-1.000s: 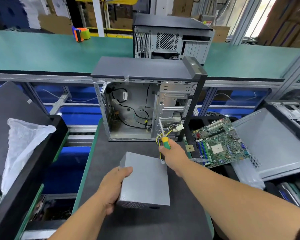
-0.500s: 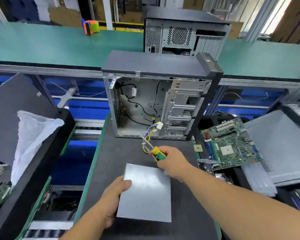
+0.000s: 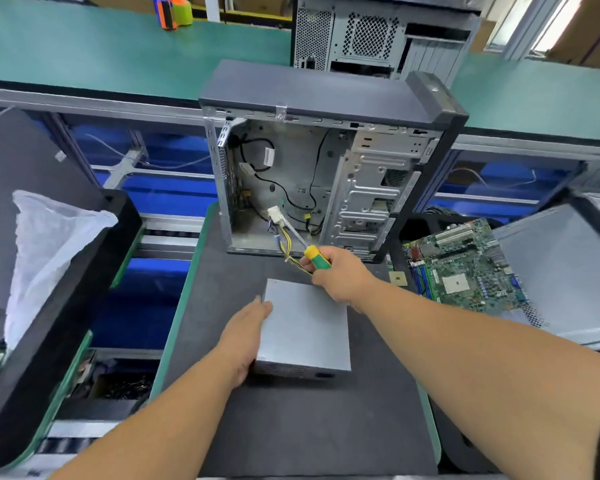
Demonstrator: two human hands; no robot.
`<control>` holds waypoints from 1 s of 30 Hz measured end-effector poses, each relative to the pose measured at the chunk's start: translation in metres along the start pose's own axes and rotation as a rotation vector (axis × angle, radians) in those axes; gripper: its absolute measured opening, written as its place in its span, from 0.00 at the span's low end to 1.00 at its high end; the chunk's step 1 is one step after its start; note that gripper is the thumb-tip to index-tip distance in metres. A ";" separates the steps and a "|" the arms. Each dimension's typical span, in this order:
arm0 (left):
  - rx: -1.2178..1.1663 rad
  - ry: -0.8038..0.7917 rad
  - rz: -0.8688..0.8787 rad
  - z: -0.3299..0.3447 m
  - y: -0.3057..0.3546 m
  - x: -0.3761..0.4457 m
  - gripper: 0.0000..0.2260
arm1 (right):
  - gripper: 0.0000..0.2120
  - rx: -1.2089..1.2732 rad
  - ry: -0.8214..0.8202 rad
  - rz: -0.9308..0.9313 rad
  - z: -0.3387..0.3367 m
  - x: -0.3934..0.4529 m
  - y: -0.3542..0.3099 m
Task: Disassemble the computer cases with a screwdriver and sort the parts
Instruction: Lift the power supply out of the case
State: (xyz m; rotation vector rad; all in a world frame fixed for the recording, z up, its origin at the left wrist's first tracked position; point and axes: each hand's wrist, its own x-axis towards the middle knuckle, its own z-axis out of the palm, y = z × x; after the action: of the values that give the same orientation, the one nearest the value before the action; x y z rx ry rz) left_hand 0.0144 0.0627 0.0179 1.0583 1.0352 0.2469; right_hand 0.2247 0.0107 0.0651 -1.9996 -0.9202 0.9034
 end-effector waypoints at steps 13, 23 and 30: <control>0.093 0.098 0.096 0.017 -0.027 -0.009 0.19 | 0.12 0.085 0.261 0.105 0.016 -0.086 0.073; 0.173 0.273 0.066 -0.001 -0.029 -0.028 0.18 | 0.09 0.043 0.334 0.067 0.007 -0.098 0.068; 0.277 0.566 0.207 -0.009 -0.064 -0.067 0.10 | 0.05 0.146 0.269 -0.031 0.004 -0.142 0.069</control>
State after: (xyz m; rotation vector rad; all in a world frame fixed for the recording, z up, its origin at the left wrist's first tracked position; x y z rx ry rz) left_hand -0.0467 -0.0065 0.0039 1.3899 1.4961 0.6092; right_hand 0.1716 -0.1368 0.0454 -1.9184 -0.7113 0.6451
